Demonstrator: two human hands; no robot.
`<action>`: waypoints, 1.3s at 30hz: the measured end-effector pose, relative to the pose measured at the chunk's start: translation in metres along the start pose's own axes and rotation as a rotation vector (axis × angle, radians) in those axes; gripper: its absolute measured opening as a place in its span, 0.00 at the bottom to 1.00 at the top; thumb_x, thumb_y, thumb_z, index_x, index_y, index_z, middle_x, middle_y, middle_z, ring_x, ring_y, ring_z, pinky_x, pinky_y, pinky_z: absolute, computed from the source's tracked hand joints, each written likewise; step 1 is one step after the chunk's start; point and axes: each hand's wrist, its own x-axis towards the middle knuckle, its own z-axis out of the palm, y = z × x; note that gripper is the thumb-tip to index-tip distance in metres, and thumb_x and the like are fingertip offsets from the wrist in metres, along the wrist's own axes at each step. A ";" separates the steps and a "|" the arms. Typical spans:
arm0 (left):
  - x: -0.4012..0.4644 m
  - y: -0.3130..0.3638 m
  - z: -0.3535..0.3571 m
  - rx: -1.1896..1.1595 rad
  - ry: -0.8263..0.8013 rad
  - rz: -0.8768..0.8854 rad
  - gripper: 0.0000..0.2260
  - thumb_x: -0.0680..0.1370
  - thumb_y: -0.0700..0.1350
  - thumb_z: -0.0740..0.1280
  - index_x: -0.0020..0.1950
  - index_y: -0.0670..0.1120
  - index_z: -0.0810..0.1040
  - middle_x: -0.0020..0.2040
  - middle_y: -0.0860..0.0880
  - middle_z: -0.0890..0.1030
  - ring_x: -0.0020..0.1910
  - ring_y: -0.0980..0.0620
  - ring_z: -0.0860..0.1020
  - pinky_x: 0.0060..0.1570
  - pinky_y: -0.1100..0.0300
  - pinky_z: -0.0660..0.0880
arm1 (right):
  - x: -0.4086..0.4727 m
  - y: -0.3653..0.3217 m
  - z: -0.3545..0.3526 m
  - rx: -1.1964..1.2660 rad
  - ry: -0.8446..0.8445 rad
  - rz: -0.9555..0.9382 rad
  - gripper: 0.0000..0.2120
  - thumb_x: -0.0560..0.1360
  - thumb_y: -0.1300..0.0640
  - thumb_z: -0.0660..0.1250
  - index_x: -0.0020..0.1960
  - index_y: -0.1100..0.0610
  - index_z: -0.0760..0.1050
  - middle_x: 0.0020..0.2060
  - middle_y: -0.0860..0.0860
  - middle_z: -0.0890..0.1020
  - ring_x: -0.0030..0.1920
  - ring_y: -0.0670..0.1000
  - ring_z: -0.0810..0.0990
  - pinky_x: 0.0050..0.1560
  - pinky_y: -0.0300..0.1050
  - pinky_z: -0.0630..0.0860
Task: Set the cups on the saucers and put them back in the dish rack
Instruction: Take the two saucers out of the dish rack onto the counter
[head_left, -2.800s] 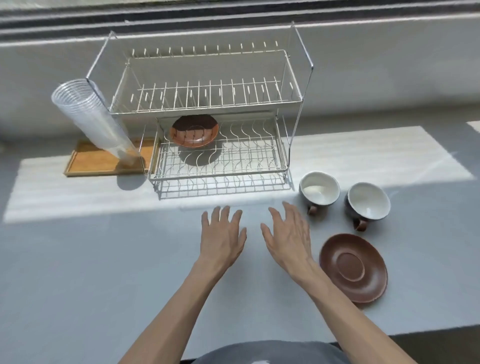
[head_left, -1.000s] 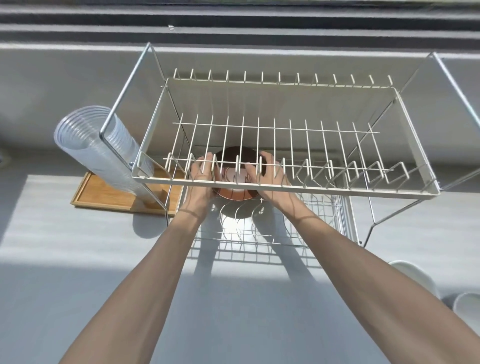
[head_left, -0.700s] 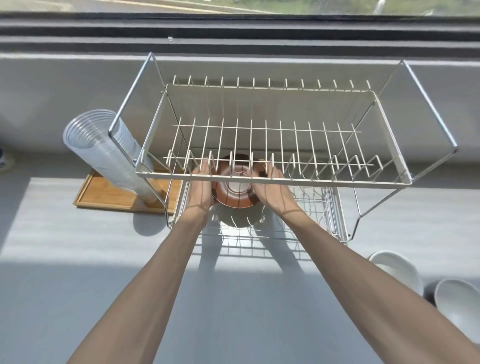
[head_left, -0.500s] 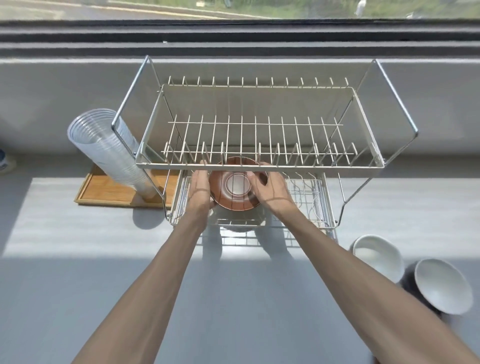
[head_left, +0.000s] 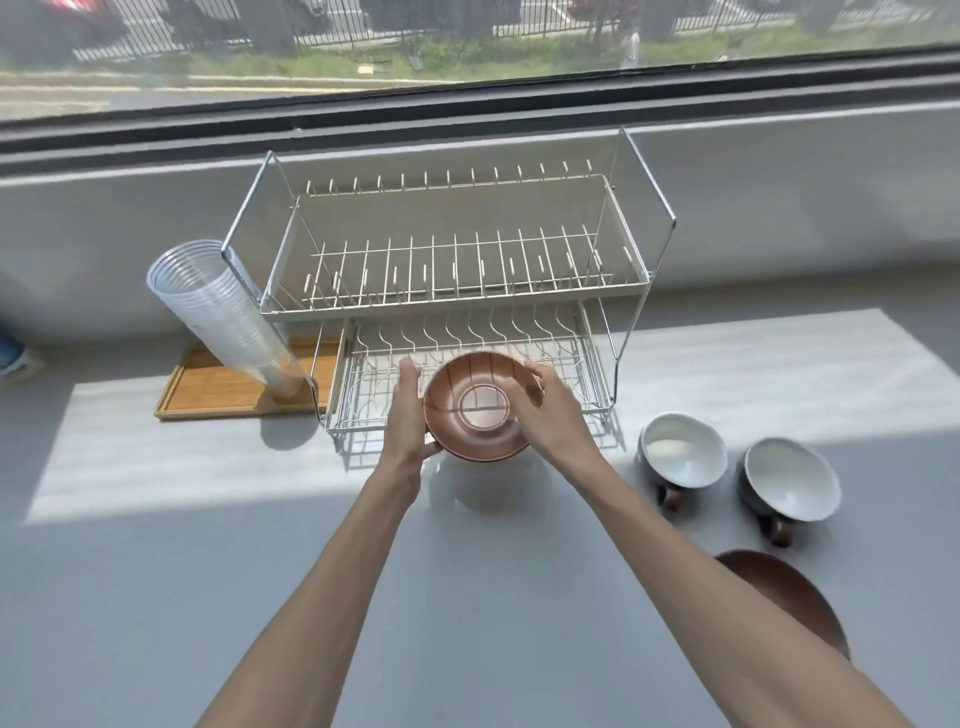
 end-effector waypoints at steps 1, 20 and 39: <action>-0.005 -0.004 0.001 0.009 -0.010 0.000 0.29 0.80 0.67 0.49 0.77 0.55 0.62 0.68 0.49 0.74 0.62 0.47 0.76 0.47 0.53 0.75 | -0.008 0.004 -0.004 0.004 0.014 0.000 0.25 0.77 0.43 0.66 0.68 0.56 0.73 0.53 0.49 0.81 0.55 0.51 0.80 0.60 0.48 0.75; -0.089 -0.102 0.039 0.094 -0.153 -0.118 0.27 0.79 0.68 0.50 0.73 0.58 0.66 0.65 0.48 0.74 0.62 0.46 0.76 0.58 0.48 0.76 | -0.137 0.105 -0.047 0.117 0.221 0.227 0.24 0.77 0.40 0.60 0.67 0.53 0.73 0.63 0.51 0.79 0.65 0.51 0.76 0.68 0.55 0.71; -0.104 -0.138 0.067 0.165 -0.175 -0.199 0.28 0.80 0.67 0.50 0.75 0.56 0.65 0.64 0.48 0.74 0.56 0.50 0.79 0.57 0.50 0.76 | -0.163 0.145 -0.066 0.100 0.207 0.338 0.23 0.80 0.44 0.60 0.71 0.54 0.70 0.68 0.54 0.75 0.71 0.52 0.71 0.72 0.53 0.67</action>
